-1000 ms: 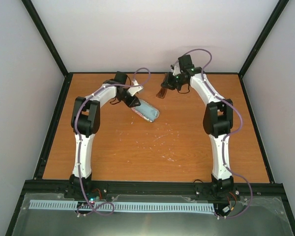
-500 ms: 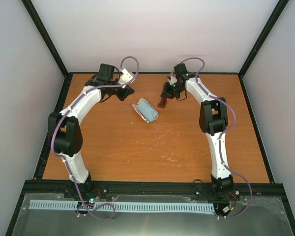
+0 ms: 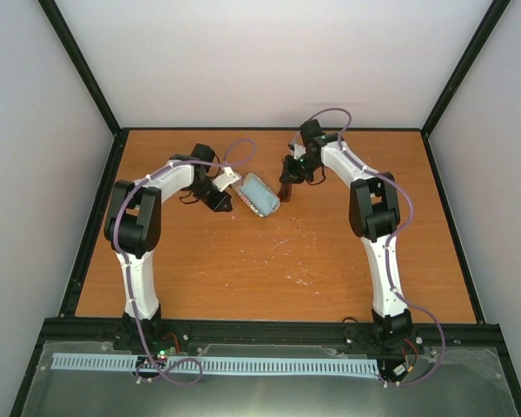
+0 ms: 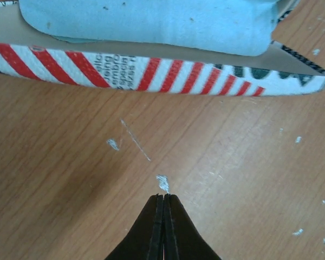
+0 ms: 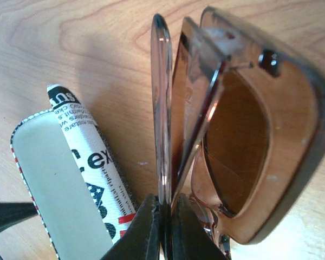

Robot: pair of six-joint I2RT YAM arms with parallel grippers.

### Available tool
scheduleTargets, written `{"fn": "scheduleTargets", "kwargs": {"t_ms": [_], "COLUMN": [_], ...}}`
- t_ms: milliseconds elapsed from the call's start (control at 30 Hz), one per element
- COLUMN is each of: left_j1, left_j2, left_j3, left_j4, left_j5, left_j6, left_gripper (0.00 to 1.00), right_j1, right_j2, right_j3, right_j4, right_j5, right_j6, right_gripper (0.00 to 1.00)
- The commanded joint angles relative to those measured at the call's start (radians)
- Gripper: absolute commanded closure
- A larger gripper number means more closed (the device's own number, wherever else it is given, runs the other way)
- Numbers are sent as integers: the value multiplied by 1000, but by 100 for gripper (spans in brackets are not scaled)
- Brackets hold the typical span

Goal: Organize the sunglasses
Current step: Adjust the sunglasses case at the center of the board, then place the sunglasses in the sunglasses case.

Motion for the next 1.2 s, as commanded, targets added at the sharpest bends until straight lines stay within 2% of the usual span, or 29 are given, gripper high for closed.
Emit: {"fn": "scheduleTargets", "kwargs": {"t_ms": [0,333,533,733,1167], "left_j1": [1,-7,-8,-8,-9], "left_j2": [56,183,216,228,244], "left_j3": [100,235,269,299,354], "left_j4": [-44,13,27,51,83], "left_j5": [-1,-1,1,12,42], "left_j6": [21,-4,-3,-21,-69], "left_gripper": [95,93,93,92,91], "right_j1": [18,28,28,38,117], "right_j2": [-65,-109,-150,-199,-108], "right_j3": [-19,-33,37,70,123], "right_j4": [0,-60,-161,-151,-191], "right_j5": [1,29,98,-8,-84], "right_j6": [-14,-31,-66,-78,-66], "right_gripper": [97,97,97,97,97]}}
